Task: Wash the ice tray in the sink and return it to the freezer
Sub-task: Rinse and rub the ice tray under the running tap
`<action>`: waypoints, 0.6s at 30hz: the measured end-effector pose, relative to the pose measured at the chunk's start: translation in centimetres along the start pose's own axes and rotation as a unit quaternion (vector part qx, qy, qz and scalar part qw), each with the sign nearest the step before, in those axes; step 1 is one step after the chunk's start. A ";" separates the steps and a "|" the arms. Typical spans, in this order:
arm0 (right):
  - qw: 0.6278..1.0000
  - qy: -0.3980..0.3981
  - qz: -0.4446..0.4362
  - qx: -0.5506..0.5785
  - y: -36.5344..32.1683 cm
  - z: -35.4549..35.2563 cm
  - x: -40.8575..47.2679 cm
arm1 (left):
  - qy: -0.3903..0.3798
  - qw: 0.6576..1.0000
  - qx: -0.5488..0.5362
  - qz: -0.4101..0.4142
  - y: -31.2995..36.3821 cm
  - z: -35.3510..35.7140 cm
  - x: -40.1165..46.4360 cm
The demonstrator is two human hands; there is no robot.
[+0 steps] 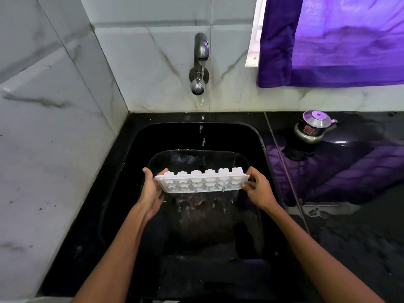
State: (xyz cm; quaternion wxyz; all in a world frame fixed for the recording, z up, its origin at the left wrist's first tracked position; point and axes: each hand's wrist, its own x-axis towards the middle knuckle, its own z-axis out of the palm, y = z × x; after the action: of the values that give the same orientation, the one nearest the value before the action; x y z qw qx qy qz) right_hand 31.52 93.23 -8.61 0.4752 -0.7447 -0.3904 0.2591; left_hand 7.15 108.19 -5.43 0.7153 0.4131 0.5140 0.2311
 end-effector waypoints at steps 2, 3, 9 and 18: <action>1.000 0.006 -0.006 -0.010 0.3 -0.2 -0.1 | -0.007 1.000 -0.002 -0.006 -0.2 0.1 -0.1; 1.000 0.010 -0.009 -0.014 0.3 -0.3 -0.1 | -0.010 1.000 -0.006 -0.008 -0.2 0.1 -0.1; 0.996 0.031 -0.070 -0.037 1.0 -1.4 0.1 | -0.033 0.999 -0.041 -0.006 -0.2 0.9 0.0; 0.976 0.062 -0.162 -0.133 1.3 -1.8 0.8 | 0.033 0.994 -0.099 -0.026 0.0 1.7 0.2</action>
State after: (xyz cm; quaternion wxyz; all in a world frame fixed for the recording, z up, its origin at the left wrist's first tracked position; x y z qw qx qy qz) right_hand 33.69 92.66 -9.05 0.4308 -0.7425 -0.5069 0.0780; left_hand 8.82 107.76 -5.30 0.7410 0.3194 0.5225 0.2755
